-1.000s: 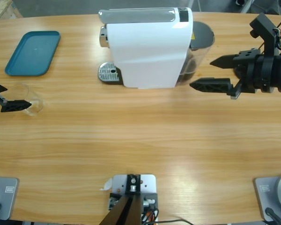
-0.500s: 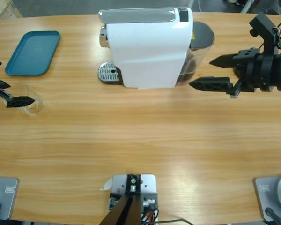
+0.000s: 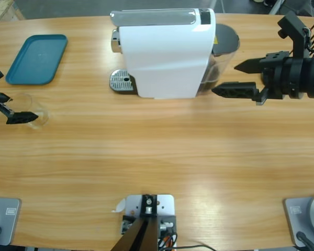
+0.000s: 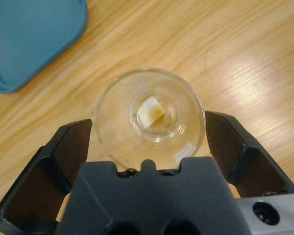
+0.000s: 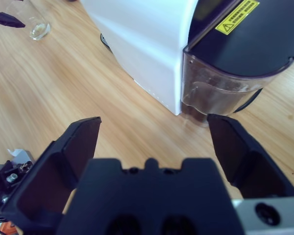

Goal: Pour coffee

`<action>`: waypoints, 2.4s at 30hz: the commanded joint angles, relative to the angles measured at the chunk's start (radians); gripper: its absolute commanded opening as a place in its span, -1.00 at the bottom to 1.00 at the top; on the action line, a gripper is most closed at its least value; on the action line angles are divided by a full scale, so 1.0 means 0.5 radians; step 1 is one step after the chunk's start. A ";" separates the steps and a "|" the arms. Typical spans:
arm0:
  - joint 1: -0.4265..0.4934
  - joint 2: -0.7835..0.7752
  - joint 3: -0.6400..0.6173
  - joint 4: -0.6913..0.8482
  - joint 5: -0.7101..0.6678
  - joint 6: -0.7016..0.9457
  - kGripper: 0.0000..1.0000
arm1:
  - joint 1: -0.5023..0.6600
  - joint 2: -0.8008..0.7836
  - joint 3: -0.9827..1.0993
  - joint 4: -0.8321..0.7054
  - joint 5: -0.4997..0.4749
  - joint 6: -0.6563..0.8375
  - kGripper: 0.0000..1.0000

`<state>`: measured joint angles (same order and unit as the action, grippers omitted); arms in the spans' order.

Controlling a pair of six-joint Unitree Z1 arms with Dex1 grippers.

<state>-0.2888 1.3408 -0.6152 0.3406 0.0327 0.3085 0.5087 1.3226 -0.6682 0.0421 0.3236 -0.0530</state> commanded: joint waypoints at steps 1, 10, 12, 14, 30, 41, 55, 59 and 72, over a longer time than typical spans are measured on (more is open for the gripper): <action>0.022 0.092 0.054 0.021 -0.002 0.014 0.64 | -0.039 0.068 0.033 -0.020 0.038 -0.043 0.94; 0.022 0.108 0.092 -0.093 -0.105 0.059 0.04 | -0.039 0.094 0.033 -0.054 0.061 -0.049 0.93; 0.022 0.106 0.095 -0.121 -0.138 0.083 -0.36 | -0.039 0.096 0.031 -0.054 0.065 -0.050 0.93; 0.022 0.104 0.101 -0.126 -0.132 0.101 -0.41 | -0.044 0.097 0.029 -0.054 0.065 -0.054 0.93; 0.084 -0.019 -0.029 -0.076 -0.512 0.422 -0.64 | -0.048 0.080 0.044 -0.050 0.077 -0.052 0.92; 0.139 0.271 -0.157 -0.511 -0.754 0.383 -0.62 | -0.048 0.082 0.049 -0.035 0.073 -0.047 0.92; -0.065 0.739 -0.645 -0.225 -0.757 1.222 -0.61 | -0.051 0.134 0.012 -0.032 0.052 -0.041 0.92; -0.104 0.830 -0.849 -0.050 -0.807 1.310 -0.61 | -0.054 0.142 0.017 -0.032 0.052 -0.044 0.92; -0.155 1.077 -1.082 0.107 -0.961 1.316 -0.62 | -0.060 0.169 0.017 -0.035 0.055 -0.054 0.92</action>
<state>-0.3427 1.7861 -1.1503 0.3805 -0.4263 0.9531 0.4924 1.3773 -0.6681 0.0220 0.3408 -0.0670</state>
